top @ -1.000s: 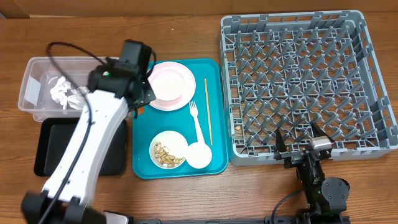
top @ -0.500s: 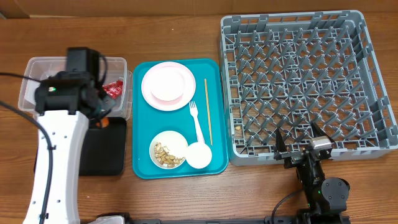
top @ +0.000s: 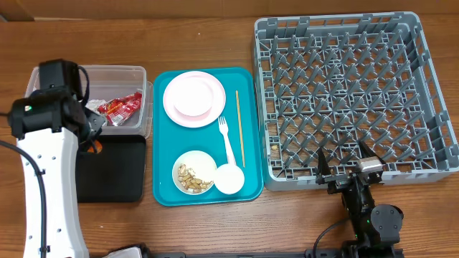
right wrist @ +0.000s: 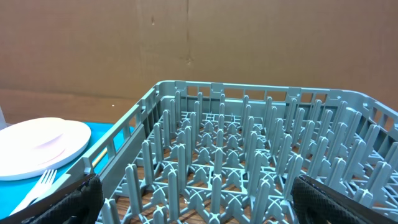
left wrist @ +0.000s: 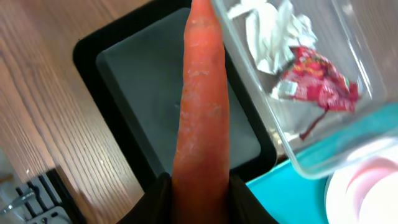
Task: Sort waste into correct bins and load items into the dishwasher
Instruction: 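Carry the carrot with the left gripper to the black tray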
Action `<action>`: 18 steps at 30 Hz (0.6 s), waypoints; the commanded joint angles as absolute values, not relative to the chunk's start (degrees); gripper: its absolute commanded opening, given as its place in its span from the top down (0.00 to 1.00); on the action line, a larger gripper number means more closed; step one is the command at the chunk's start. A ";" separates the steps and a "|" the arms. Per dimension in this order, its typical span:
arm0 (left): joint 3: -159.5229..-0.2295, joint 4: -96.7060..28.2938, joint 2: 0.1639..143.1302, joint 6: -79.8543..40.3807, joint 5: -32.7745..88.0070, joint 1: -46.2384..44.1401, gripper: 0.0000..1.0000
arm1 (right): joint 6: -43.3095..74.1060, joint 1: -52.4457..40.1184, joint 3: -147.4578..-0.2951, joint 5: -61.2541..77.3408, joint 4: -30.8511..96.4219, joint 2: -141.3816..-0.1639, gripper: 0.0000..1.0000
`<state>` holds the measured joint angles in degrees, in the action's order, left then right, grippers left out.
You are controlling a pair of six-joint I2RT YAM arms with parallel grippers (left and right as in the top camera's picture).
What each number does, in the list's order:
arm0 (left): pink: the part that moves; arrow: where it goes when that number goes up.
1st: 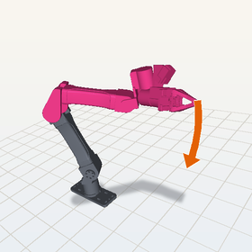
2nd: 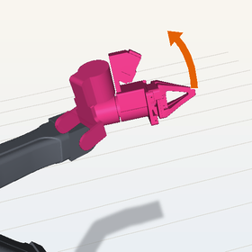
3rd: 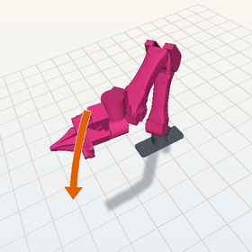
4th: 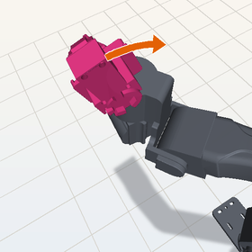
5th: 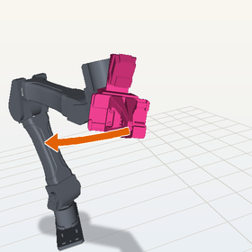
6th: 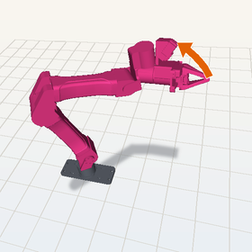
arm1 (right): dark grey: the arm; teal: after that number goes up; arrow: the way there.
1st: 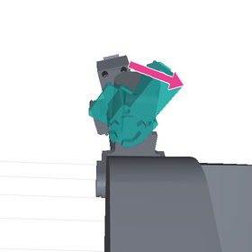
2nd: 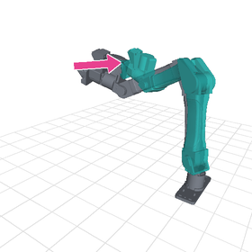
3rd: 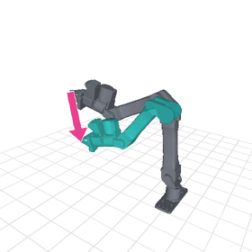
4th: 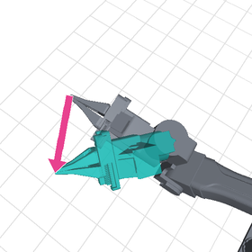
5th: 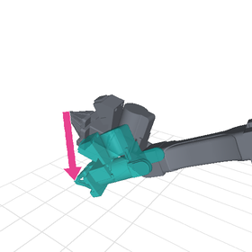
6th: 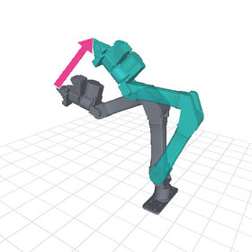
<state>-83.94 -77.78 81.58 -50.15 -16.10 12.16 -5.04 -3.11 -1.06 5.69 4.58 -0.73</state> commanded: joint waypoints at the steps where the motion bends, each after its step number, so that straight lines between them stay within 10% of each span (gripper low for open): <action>1: -82.48 -77.69 79.29 -55.00 -18.02 13.56 0.95 | -5.41 -3.42 -0.45 5.65 4.34 -0.27 0.00; 18: -65.63 -67.85 77.95 -59.37 -20.10 18.50 0.96 | -5.41 -3.42 -0.45 5.65 4.34 -0.27 0.00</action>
